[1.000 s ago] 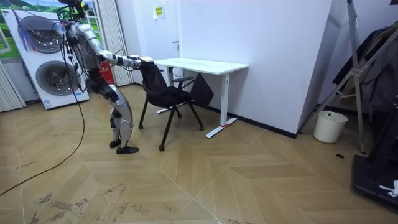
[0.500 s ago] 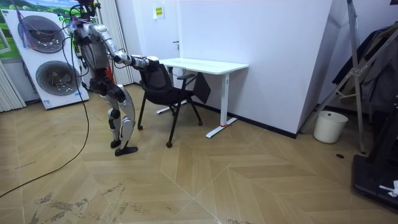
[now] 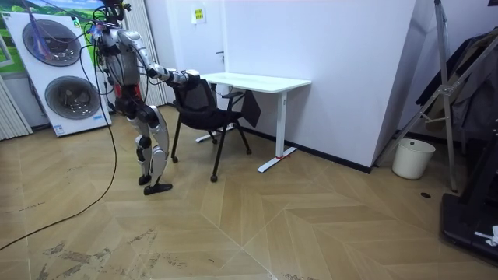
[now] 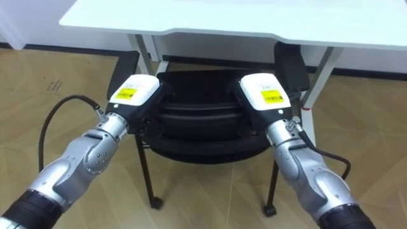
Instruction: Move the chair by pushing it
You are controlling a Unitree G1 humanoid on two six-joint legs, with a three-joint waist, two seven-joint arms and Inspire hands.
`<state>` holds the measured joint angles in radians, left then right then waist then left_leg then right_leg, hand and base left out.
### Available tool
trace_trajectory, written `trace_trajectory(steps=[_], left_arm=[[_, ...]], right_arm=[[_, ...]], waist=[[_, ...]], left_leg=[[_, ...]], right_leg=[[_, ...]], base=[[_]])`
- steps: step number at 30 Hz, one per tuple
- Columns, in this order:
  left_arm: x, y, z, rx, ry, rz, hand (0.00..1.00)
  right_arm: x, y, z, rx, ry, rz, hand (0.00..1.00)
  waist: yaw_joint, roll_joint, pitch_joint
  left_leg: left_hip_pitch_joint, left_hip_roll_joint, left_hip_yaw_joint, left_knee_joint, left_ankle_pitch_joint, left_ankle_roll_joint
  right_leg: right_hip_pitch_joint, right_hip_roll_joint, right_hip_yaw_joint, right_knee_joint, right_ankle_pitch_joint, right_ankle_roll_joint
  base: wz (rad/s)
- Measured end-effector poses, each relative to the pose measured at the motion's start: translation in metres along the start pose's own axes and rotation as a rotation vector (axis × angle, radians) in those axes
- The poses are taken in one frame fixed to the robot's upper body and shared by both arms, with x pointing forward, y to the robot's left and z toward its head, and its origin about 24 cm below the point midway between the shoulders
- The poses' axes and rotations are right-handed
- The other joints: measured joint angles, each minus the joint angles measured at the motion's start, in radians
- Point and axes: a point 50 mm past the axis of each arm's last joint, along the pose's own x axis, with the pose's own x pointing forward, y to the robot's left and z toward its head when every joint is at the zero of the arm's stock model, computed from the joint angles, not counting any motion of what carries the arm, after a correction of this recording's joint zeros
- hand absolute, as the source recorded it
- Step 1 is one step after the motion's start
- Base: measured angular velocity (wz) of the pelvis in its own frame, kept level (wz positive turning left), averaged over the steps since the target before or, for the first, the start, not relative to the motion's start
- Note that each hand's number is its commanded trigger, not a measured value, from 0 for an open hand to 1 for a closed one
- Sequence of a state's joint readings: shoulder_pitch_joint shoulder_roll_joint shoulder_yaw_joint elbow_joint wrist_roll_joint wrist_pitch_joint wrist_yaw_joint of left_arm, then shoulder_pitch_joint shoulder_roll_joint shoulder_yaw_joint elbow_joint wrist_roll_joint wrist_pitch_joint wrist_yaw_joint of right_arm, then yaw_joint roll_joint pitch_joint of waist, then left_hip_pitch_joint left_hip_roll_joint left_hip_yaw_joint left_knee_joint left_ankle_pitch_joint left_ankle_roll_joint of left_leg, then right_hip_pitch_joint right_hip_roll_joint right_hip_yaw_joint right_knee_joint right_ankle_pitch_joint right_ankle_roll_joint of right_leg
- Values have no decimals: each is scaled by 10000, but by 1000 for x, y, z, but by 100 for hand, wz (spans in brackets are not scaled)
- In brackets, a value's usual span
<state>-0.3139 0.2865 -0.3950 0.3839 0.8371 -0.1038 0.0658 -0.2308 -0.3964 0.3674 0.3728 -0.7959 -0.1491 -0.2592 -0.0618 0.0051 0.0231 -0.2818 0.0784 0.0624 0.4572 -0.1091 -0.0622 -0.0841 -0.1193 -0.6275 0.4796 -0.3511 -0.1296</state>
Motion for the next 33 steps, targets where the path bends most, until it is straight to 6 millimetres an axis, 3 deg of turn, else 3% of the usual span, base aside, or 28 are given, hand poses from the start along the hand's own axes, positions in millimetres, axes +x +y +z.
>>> trace_trajectory(steps=[14, 19, 22, 25, 28, 30, 31, 32, 33], left_arm=[[-11, -4, 7, -339, -94, -50, 0], [-11, 12, 13, -286, -707, 1032, 0], [-16, 20, 6, 354, -1061, 1294, 0], [-20, 30, -1, 1232, -1573, 1487, 0], [-34, 67, 1, 3510, -2945, 2182, 0], [-44, 143, -8, 4407, -3073, 6130, 0], [-45, 165, -11, 4454, -2900, 7281, 0], [-54, 207, -10, 4525, -2820, 9663, 0], [-70, 244, -6, 4763, -3099, 11756, 0]], right_arm=[[-8, 2, -1, 1512, 807, -424, 0], [-8, -1, 0, 2921, 673, -485, 0], [-8, -5, -2, 3602, 543, -661, 0], [-12, -25, -8, 3233, 226, -914, 0], [-29, -63, -25, 1671, -114, -1126, 0], [-32, -136, -28, 1564, -932, -3694, 0], [-30, -156, -27, 1875, -1176, -4729, 0], [-30, -194, -25, 2244, -1656, -6719, 0], [-42, -232, -25, 2083, -2013, -8382, 0]], waist=[[326, 57, -42], [328, 109, -48], [377, 213, -64], [340, 222, -69], [599, 296, -80], [700, 385, -38], [650, 371, -32], [480, 346, -26], [419, 335, -36]], left_leg=[[315, 134, 237, 65, -20, 26], [470, 192, 297, -61, -46, -10], [558, 345, 343, -181, -120, -118], [560, 355, 417, -337, -120, -118], [689, 371, 524, -597, -108, -116], [1229, 332, 785, -1146, 32, -76], [1436, 286, 810, -1330, 100, -62], [1756, 264, 925, -1584, 140, -38], [1915, 238, 1048, -1715, 167, -6]], right_leg=[[357, 112, 140, -301, 92, 40], [506, 306, 270, -587, 225, 22], [515, 518, 382, -850, 393, -43], [424, 538, 419, -859, 420, -47], [436, 643, 562, -1039, 602, -30], [762, 704, 767, -1411, 820, 32], [905, 688, 775, -1548, 848, 64], [1170, 706, 823, -1814, 908, 132], [1339, 730, 841, -2035, 962, 201]], base=[[-3], [-9], [-16], [-1], [-15], [-27], [-8], [-3], [-4]])
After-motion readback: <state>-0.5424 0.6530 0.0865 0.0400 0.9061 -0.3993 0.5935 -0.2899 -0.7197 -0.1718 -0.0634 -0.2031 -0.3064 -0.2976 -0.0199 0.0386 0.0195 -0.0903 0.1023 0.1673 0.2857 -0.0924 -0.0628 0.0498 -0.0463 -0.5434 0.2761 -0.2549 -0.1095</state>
